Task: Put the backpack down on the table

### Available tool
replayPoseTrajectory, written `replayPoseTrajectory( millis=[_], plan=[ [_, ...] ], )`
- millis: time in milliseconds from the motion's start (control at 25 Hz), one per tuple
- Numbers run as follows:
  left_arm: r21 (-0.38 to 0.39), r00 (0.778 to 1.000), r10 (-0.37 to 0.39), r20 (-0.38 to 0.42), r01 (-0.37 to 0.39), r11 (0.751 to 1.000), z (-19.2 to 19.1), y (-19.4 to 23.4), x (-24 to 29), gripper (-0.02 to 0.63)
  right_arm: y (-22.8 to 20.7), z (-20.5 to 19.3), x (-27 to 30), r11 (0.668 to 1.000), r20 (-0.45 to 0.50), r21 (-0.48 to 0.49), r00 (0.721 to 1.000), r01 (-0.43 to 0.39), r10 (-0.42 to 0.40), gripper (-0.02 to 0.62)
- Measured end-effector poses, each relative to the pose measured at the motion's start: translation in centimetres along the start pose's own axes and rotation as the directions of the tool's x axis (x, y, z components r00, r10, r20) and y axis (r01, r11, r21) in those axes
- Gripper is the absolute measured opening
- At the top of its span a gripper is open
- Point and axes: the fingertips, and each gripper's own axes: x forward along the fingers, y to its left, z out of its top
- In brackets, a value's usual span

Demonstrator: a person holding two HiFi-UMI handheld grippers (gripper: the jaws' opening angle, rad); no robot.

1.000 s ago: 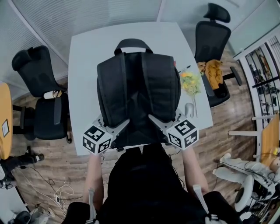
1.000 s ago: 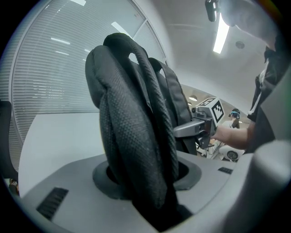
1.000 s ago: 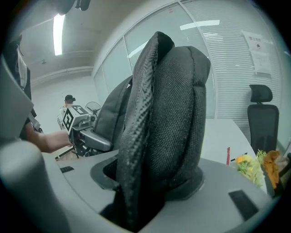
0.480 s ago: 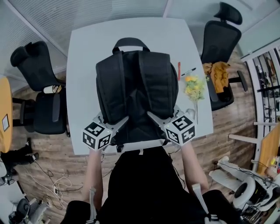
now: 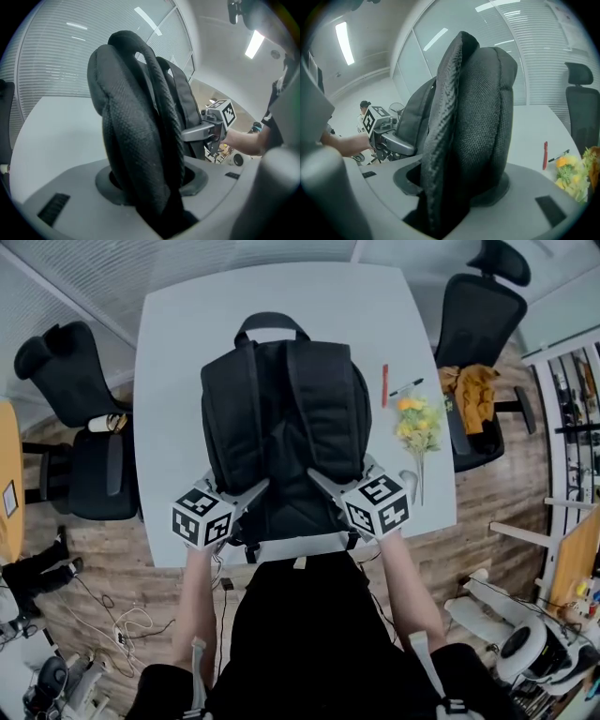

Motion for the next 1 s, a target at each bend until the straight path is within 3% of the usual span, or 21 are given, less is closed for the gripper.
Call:
replayPoseTrajectory(
  millis=[760,1000],
  plan=[
    [-0.076,0.999,0.009,0.039,-0.006,0.997,-0.9,4.6,2.5,0.224,-3.4,-0.5,4.0,1.000,-0.034,0.010,0.999,0.007,-0.007,0.264],
    [-0.122,1.000,0.012,0.027,-0.008,0.993,-1.6,6.8,3.9,0.241,-5.1,-0.9,5.9,0.998,-0.073,0.021,0.996,0.056,-0.054,0.288]
  ],
)
